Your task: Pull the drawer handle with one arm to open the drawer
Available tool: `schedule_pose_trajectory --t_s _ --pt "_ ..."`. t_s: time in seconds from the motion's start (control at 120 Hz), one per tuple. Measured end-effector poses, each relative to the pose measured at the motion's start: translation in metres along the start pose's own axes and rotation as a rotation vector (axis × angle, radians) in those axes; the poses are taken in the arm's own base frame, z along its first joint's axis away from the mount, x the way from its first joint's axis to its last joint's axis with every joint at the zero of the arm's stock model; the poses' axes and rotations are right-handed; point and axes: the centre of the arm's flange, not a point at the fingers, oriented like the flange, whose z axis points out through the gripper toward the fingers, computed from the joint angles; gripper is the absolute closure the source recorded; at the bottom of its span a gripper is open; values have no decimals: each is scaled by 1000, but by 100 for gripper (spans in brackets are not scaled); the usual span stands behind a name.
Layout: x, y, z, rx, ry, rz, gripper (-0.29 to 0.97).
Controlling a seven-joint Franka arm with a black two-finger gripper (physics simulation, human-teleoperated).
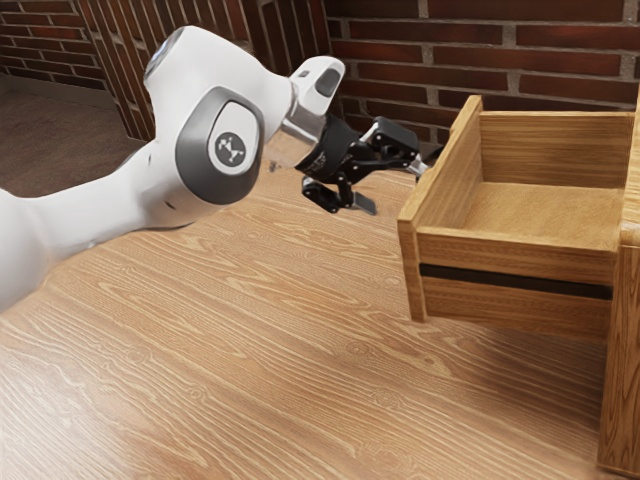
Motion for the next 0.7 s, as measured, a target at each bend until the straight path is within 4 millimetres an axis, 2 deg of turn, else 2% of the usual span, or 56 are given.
schedule_pose_trajectory --t_s 0.55,0.65,0.7 --pt "14 -52 -34 41 42 -73 0" --pt "13 -52 -40 40 46 -74 0" --pt "10 -49 -53 31 59 -70 0"
